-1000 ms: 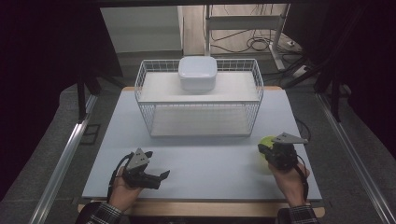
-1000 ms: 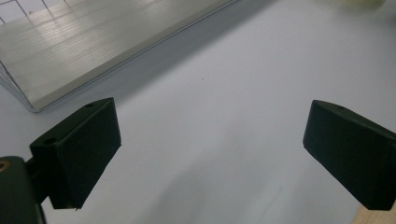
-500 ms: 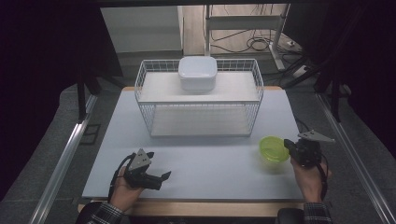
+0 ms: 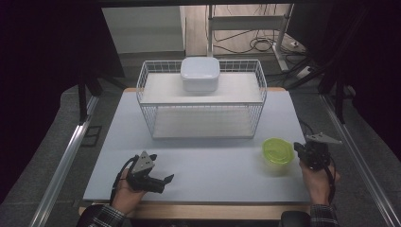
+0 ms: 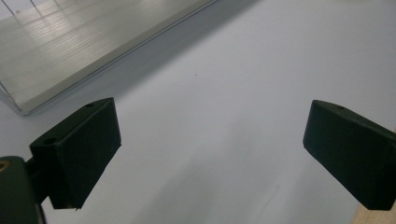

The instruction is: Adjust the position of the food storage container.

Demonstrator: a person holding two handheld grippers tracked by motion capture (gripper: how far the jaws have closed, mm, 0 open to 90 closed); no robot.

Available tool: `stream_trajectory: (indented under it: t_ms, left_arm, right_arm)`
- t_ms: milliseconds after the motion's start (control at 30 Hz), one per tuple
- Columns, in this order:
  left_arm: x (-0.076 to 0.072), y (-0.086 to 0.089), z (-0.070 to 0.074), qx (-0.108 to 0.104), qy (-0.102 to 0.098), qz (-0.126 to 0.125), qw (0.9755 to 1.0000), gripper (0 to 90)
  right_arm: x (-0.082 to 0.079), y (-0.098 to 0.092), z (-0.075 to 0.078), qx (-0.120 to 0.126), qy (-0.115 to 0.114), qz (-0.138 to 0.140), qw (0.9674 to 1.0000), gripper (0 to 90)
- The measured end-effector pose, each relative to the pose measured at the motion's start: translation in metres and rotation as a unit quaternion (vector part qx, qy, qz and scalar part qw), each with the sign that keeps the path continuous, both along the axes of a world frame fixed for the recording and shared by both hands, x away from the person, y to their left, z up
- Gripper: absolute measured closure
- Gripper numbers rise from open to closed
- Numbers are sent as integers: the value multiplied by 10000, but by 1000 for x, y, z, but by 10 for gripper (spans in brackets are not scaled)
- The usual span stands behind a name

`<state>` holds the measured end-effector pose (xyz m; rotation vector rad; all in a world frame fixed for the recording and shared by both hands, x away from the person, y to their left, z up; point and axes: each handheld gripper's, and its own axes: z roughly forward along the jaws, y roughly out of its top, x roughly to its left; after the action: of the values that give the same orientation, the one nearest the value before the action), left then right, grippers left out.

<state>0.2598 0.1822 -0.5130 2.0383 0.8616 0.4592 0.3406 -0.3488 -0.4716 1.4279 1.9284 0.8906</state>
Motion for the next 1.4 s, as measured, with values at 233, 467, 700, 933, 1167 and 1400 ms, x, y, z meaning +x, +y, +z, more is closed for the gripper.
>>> stream_trajectory:
  t_ms: [233, 467, 700, 933, 1167, 1400]
  left_arm:
    - [0, -2, -1, 55, 11, -36, 10000, 36]
    - [0, -3, -1, 83, 12, -51, 10000, 36]
    - [0, -3, -2, 104, 27, -62, 9999, 36]
    - [0, -4, -3, 148, 45, -82, 9998, 36]
    - [0, -5, -3, 164, 54, -92, 9998, 36]
    - [0, -6, -3, 180, 61, -110, 9998, 36]
  right_arm:
    - [2, 2, -4, -53, 116, 17, 9999, 894]
    - [4, 9, -7, -93, 218, 98, 9997, 895]
    - [5, 9, -8, -49, 257, 127, 9996, 894]
    - [6, 18, -9, 7, 296, 272, 9992, 894]
    - [6, 31, -9, 117, 362, 451, 9983, 894]
    - [5, 50, -10, 179, 438, 722, 9963, 893]
